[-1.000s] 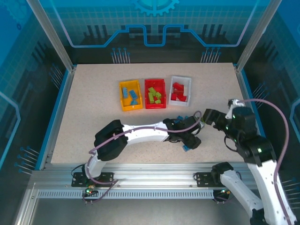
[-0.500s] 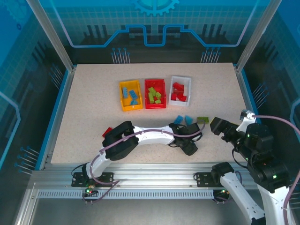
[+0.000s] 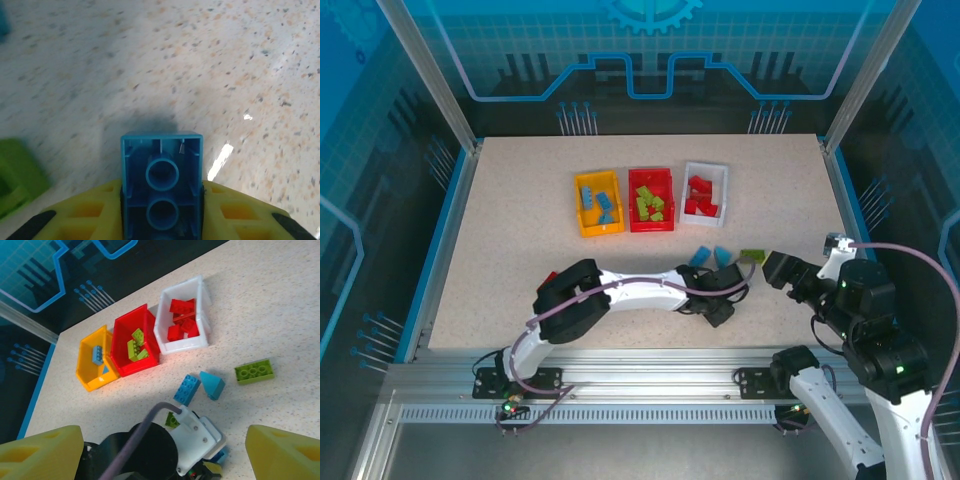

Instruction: Sort the legos into containers by color

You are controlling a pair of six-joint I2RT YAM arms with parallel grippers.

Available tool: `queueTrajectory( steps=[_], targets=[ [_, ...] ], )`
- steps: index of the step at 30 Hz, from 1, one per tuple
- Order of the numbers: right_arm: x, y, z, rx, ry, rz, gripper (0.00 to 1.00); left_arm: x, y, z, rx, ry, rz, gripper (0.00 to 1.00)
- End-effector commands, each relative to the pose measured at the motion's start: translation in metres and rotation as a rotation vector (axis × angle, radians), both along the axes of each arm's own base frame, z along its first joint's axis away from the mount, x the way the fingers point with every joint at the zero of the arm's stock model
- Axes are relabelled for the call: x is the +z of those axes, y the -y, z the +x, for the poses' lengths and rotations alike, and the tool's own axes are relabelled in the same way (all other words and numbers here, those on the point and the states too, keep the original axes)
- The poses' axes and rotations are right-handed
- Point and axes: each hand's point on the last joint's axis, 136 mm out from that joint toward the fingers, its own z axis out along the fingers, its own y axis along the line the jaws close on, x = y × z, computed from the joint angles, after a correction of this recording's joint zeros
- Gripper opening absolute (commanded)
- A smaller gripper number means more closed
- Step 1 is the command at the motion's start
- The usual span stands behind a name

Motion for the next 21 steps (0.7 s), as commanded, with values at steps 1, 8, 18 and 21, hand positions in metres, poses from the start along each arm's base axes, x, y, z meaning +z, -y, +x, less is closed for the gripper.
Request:
queueTrajectory(
  steps=[1, 8, 18, 21],
  targets=[
    [0.006, -0.027, 0.013, 0.143, 0.030, 0.032, 0.85, 0.080, -0.026, 0.033, 0.193, 0.071, -0.158, 0.30],
    [-0.011, -0.089, 0.044, 0.401, 0.010, 0.043, 0.81, 0.131, -0.143, 0.096, 0.572, 0.046, -0.272, 0.29],
    [-0.009, -0.221, 0.066, 0.631, 0.096, -0.164, 0.83, 0.111, -0.293, 0.187, 1.011, 0.038, -0.100, 0.30],
    [-0.012, -0.241, 0.075, 0.636, 0.093, -0.152, 0.83, 0.098, -0.314, 0.208, 1.070, 0.046, -0.011, 0.30]
  ],
)
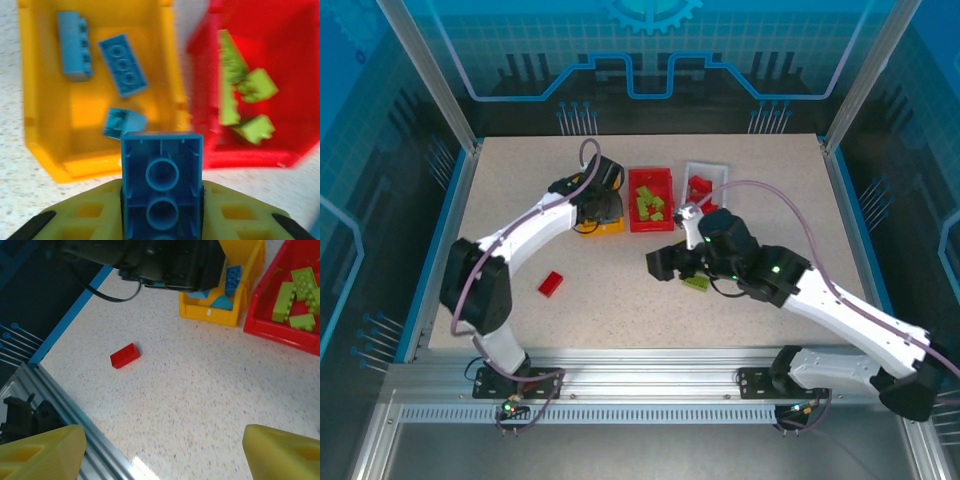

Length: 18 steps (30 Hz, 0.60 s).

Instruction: Sort the legos into containers by color

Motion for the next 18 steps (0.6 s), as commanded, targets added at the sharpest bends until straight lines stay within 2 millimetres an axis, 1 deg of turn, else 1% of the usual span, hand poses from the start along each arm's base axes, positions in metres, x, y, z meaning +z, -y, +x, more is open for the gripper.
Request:
queueTrajectory(
  steps=[1, 4, 7, 12, 15, 18],
  targets=[
    [0.028, -0.018, 0.020, -0.033, 0.099, 0.061, 0.83, -0.008, -0.023, 0.014, 0.071, -0.043, 0.099, 0.30],
    [0.022, -0.026, 0.026, -0.035, 0.085, 0.047, 0.83, -0.019, -0.035, 0.028, 0.102, -0.067, 0.162, 0.30],
    [0.017, -0.029, 0.029, -0.036, 0.071, 0.039, 0.83, -0.030, -0.044, 0.038, 0.118, -0.089, 0.202, 0.30],
    [0.008, -0.026, 0.028, -0.046, 0.050, 0.037, 0.84, -0.047, -0.045, 0.045, 0.109, -0.127, 0.245, 0.31],
    [0.003, -0.023, 0.028, -0.054, 0.037, 0.037, 0.84, -0.053, -0.046, 0.043, 0.109, -0.139, 0.255, 0.37],
    [-0.001, -0.022, 0.028, -0.056, 0.027, 0.036, 0.85, -0.054, -0.044, 0.043, 0.099, -0.135, 0.246, 0.49]
  ],
)
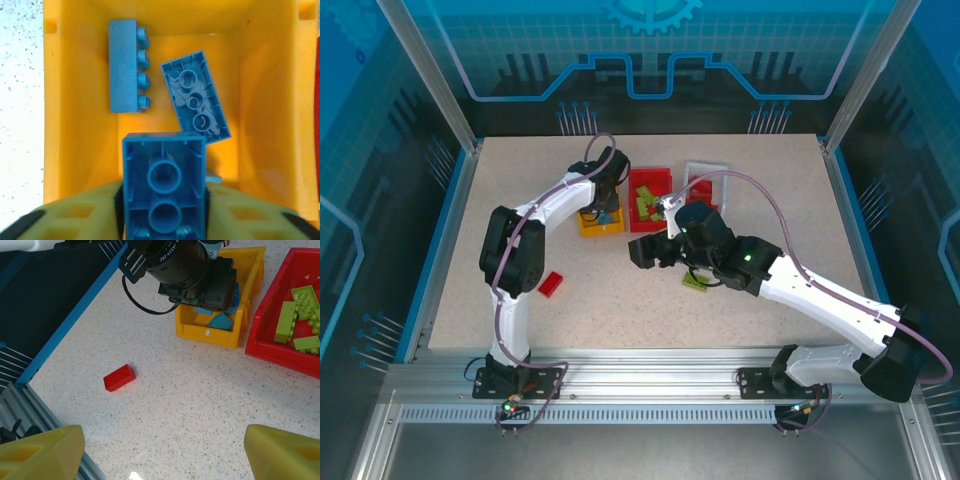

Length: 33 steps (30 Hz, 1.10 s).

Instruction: Sort the legos into containers by color

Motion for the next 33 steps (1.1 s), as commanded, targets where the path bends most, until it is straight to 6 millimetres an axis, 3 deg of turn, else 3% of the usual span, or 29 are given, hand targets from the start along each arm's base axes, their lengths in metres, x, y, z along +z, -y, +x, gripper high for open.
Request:
queueTrajectory(
  steps=[1, 7, 12, 15, 21, 26, 33],
  targets=[
    [0.002, 0.001, 0.001, -0.012, 0.003, 0.030, 0.85, 0.002, -0.007, -0.001, 0.001, -0.005, 0.029, 0.53],
    [-0.003, -0.005, 0.002, -0.001, -0.016, 0.027, 0.85, 0.028, -0.002, -0.006, -0.021, 0.053, 0.017, 0.56],
    [-0.017, -0.013, 0.000, 0.001, -0.048, -0.007, 0.84, 0.084, 0.007, -0.023, -0.046, 0.167, -0.014, 0.56],
    [-0.039, -0.031, -0.004, -0.010, -0.113, -0.042, 0.84, 0.123, -0.005, -0.049, -0.016, 0.255, -0.055, 0.56],
    [-0.094, -0.092, -0.016, -0.067, -0.307, -0.073, 0.81, 0.190, -0.057, -0.130, 0.117, 0.489, -0.155, 0.56],
    [-0.135, -0.146, -0.027, -0.116, -0.475, -0.120, 0.81, 0.216, -0.094, -0.195, 0.214, 0.656, -0.265, 0.56],
    [-0.167, -0.205, -0.021, -0.135, -0.567, -0.156, 0.85, 0.214, -0.116, -0.240, 0.243, 0.677, -0.291, 0.56]
  ],
)
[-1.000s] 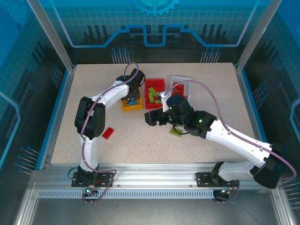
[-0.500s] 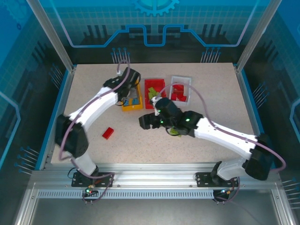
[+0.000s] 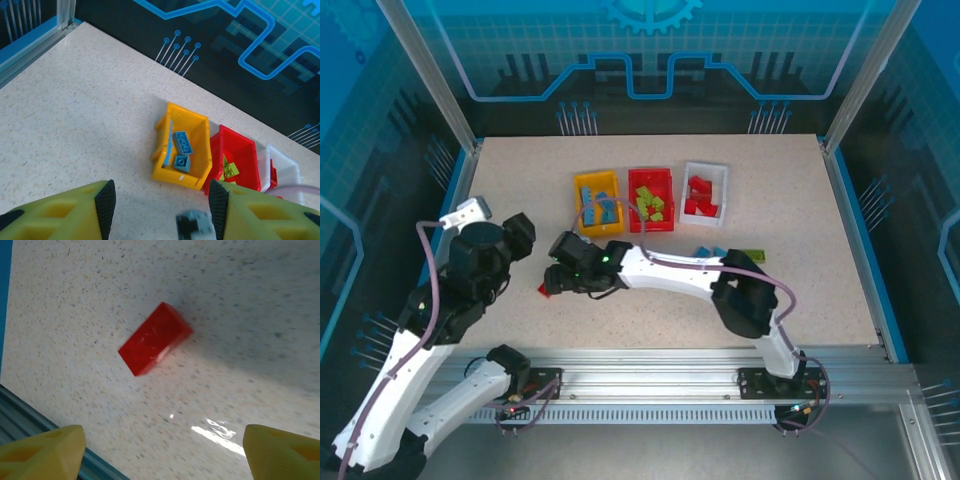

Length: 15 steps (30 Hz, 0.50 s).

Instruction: Sort the legos into containers by color

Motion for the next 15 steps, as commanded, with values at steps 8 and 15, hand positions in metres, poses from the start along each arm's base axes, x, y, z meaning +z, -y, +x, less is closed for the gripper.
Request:
queueTrajectory(
  steps=[8, 15],
  targets=[
    [-0.044, -0.036, 0.012, -0.111, -0.143, -0.037, 0.84, -0.019, -0.015, -0.024, 0.035, -0.073, 0.023, 0.55],
    [-0.064, -0.045, 0.021, -0.146, -0.141, -0.081, 0.83, -0.030, -0.016, -0.026, 0.038, -0.090, 0.023, 0.55]
  ],
)
